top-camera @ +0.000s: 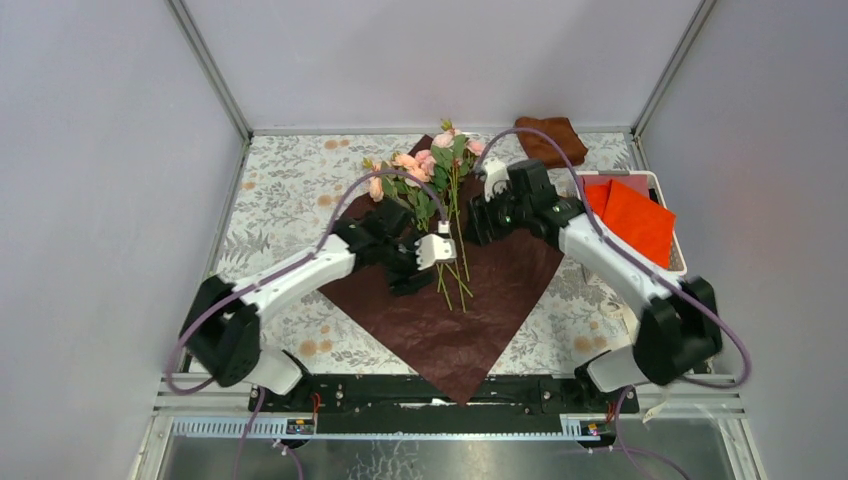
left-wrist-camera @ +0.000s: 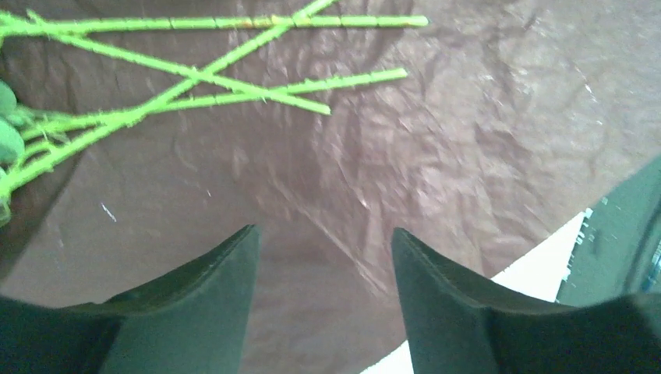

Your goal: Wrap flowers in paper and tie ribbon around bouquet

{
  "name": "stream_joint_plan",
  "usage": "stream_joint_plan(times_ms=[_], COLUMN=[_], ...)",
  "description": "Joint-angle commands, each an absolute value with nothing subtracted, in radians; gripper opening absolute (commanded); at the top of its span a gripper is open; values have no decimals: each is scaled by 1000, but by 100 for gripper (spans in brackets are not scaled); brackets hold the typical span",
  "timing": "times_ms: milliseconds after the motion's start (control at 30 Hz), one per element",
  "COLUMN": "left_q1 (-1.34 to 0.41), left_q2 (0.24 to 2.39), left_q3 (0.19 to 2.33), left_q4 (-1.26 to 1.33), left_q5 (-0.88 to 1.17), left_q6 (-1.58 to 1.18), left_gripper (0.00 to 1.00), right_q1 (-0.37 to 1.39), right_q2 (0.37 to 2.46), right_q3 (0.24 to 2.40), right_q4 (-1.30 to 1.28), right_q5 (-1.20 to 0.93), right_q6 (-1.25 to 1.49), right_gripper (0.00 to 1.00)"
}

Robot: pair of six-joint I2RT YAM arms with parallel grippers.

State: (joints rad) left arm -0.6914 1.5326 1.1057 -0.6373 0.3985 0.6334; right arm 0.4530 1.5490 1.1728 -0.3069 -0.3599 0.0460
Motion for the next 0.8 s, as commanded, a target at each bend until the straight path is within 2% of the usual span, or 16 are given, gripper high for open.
stream_joint_plan(times_ms=[0,133,267,333,467,633,767], left_q1=[-626,-566,-564,-564,-565,-565,-564], left_q2=[1375,1256,1190,1191,1223,1248,1241], left_q3=[998,933,896,896,900,899,891], left_q4=[-720,-731,-729,-727,-731,-739,-742], left_q5=[470,492,510,512,500,511,511], left_q6=[696,688,667,647,629,630,644], left_gripper=[74,80,85,85,86,86,86], right_q1=[605,760,890,977,1105,1125,1130], right_q2=[1274,1064,1025,1069,1165,1271,1359], right_q3=[989,791,691,690,645,616,620], right_q4=[-468,-612,-575,-667,-656,-486,-427], right_q5=[-537,-734,-721,-670,-552,-529,-507], right_q6=[-419,-927,-938,-1024,-1057,-1050,-1063], right_gripper=[64,75,75,79,80,80,73])
